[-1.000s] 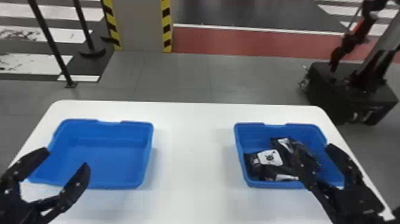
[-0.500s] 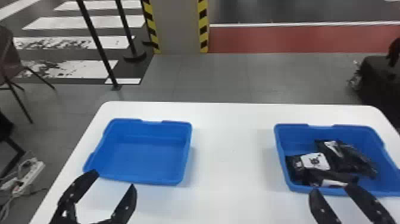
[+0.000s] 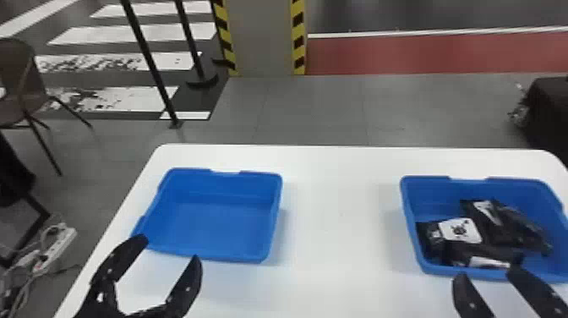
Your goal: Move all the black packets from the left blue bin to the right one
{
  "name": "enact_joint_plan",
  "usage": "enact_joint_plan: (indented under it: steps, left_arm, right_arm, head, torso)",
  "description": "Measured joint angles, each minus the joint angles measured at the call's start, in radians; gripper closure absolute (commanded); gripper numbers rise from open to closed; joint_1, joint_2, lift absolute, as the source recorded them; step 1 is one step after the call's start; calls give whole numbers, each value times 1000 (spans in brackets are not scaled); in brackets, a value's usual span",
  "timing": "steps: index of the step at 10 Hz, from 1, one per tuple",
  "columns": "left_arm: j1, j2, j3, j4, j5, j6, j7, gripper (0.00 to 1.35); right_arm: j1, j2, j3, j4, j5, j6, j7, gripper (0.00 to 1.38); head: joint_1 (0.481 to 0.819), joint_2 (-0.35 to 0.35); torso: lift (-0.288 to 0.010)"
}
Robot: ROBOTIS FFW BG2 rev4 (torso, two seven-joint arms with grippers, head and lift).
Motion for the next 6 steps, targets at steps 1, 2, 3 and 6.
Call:
enact_joint_plan:
  steps: [1,2,3,6]
  left_arm:
    - [0,0,1,0,0,0,2,170]
    - [1,0,0,0,0,-2,4,170]
    - [4,0,0,0,0,-7,6,170]
    - [12,0,-2,0,4,1,10,170]
  right_arm:
    - [2,0,0,-2,0,0,0,332]
    - [2,0,0,-2,-1,0,0,332]
    - [2,0,0,-2,-3,0,0,332]
    - [2,0,0,-2,-12,0,-4,332]
  head:
    - [695,132]
    - [695,132]
    - [695,133]
    - [695,132]
  torso:
    - [-110]
    - [-110]
    - [-110]
    - [-110]
